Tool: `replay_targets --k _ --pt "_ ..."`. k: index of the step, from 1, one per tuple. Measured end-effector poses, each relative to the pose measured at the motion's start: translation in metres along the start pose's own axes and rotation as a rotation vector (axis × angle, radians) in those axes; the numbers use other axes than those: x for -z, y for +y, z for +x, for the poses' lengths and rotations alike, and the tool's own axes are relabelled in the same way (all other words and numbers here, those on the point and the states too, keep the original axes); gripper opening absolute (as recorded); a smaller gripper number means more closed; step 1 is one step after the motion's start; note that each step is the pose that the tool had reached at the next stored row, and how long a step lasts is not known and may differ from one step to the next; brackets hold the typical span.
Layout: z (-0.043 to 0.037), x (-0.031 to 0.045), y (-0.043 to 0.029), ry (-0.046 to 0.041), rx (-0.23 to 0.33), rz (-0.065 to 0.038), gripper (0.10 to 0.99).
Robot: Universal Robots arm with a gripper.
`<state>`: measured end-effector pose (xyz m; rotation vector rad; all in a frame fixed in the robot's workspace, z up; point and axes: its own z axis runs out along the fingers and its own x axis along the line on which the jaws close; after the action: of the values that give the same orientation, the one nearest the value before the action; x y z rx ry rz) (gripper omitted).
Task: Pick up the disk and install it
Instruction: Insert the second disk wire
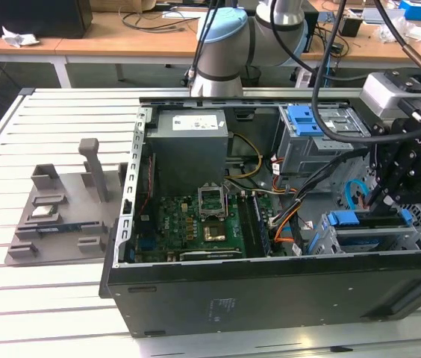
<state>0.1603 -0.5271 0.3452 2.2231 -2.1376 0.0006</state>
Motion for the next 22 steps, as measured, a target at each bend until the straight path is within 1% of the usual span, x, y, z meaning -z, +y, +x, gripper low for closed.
replay_targets --k 4,5,6,7,22 --pt "-0.0001 -0.0028 -0.0001 0.0004 0.000 0.000 0.161" --pt "0.0000 0.0000 0.0000 -0.0001 0.000 0.000 0.161" --pt "0.0011 -0.0010 0.0000 -0.0048 0.000 0.000 0.161" --pt "0.0011 -0.0013 0.0000 -0.0069 0.000 0.000 0.161" --pt "0.0020 -0.0032 0.0000 -0.0075 0.000 0.000 0.161"
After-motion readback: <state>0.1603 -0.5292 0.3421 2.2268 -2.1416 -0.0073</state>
